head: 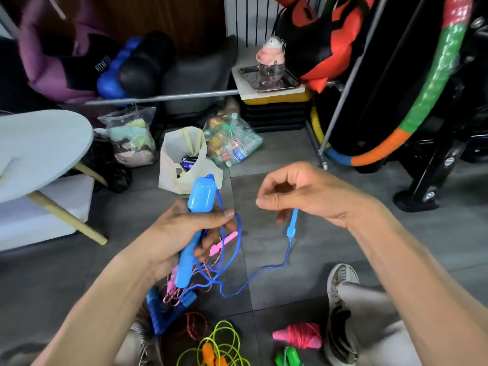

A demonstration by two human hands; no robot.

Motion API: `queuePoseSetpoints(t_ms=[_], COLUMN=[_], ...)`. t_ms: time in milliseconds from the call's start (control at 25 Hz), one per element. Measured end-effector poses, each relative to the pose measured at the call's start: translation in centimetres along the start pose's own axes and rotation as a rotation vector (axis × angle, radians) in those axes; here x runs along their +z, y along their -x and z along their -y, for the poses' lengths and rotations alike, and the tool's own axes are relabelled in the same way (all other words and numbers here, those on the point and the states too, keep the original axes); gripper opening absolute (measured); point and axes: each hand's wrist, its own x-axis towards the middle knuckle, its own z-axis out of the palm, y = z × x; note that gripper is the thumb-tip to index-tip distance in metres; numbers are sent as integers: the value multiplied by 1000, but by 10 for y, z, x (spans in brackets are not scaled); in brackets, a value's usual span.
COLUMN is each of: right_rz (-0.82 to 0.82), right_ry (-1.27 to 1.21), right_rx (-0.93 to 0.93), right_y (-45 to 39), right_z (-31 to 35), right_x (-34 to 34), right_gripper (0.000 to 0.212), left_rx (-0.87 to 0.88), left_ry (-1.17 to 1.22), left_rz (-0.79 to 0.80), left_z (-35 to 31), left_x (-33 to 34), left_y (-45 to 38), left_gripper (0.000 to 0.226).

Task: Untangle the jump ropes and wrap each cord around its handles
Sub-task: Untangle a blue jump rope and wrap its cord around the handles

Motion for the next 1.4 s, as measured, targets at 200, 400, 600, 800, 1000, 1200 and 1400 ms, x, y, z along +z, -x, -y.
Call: queuePoseSetpoints(t_ms=[200,400,600,800,1000,1200,1400], right_rz=[219,-55,-851,-141,30,108,-406], right_ry=[-28,21,579,-17,-158,-167,159], right_rx=[85,44,57,103,69,31,-31], right_y=[-1,1,3,11,6,7,0], right_z=[-9,-5,-25,-4,-5,-3,-11], right_x=[28,13,-43,20,40,48,6], right_gripper=[25,10,13,39,25,18,17], left_rx=[32,10,19,44,42,5,-10], left_ry=[-18,-52,-27,-59,-17,35,14], left_rz=[51,49,-60,47,30,-7,-48], left_z=[0,-3,-5,-2,-3,-4,1], left_x=[3,0,-5,1,5,5,4], left_y=[5,11,8,10,10,8,5], left_gripper=[19,22,21,18,21,22,24])
